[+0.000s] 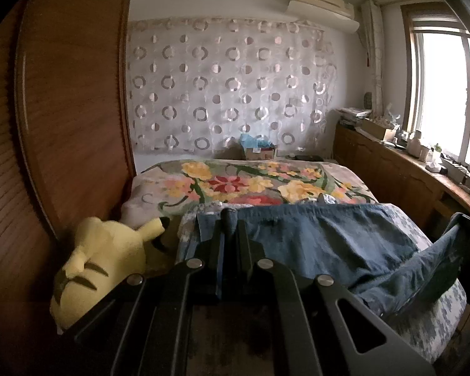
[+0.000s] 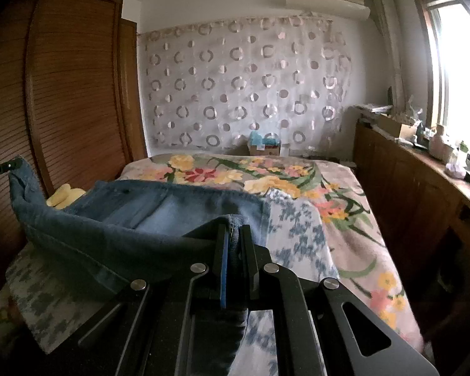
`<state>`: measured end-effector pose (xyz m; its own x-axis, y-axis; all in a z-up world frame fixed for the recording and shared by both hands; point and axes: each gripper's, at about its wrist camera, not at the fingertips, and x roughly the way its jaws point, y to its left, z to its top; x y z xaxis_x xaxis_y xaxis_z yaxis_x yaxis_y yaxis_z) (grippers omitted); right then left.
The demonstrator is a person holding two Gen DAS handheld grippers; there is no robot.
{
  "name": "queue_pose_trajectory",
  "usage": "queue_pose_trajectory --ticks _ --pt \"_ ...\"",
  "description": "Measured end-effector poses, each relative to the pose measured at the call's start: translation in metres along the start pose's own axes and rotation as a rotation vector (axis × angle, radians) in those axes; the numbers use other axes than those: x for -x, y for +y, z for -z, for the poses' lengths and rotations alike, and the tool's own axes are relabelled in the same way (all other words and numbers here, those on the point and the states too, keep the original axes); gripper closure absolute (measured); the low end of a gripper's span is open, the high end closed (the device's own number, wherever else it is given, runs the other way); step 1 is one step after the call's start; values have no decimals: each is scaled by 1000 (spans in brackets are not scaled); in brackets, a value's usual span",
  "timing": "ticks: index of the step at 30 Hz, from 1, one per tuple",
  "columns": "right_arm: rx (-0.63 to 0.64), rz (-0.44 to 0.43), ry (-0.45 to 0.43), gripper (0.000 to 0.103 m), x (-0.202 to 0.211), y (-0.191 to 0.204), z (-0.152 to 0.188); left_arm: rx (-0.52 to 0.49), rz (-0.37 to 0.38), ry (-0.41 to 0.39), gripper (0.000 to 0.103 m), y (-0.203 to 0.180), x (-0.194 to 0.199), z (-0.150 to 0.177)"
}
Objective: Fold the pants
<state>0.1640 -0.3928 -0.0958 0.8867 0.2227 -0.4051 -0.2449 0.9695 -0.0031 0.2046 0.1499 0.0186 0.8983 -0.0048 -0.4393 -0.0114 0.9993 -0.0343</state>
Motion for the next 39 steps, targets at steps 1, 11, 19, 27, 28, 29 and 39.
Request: queue_pose_trajectory --ticks 1,11,19,27,28,29,39 --pt "4 3 -1 97 -6 0 -2 0 -1 2 97 0 -6 -4" --pt "18 17 -10 97 -65 -10 -28 -28 -23 19 97 -1 -63 -42" --pt "45 18 18 97 -102 -18 -34 -53 -12 66 97 -8 -108 -52" --pt "56 42 34 97 -139 -20 -59 -66 -11 92 96 -8 -148 -70" --pt "56 46 38 97 -144 -20 -60 -66 -10 97 96 -8 -154 -72" --pt "54 50 44 97 -150 -20 -61 -65 -9 103 96 -8 -160 -73" --pt "34 100 142 97 -217 -21 -72 -61 -12 176 96 -3 -232 -71"
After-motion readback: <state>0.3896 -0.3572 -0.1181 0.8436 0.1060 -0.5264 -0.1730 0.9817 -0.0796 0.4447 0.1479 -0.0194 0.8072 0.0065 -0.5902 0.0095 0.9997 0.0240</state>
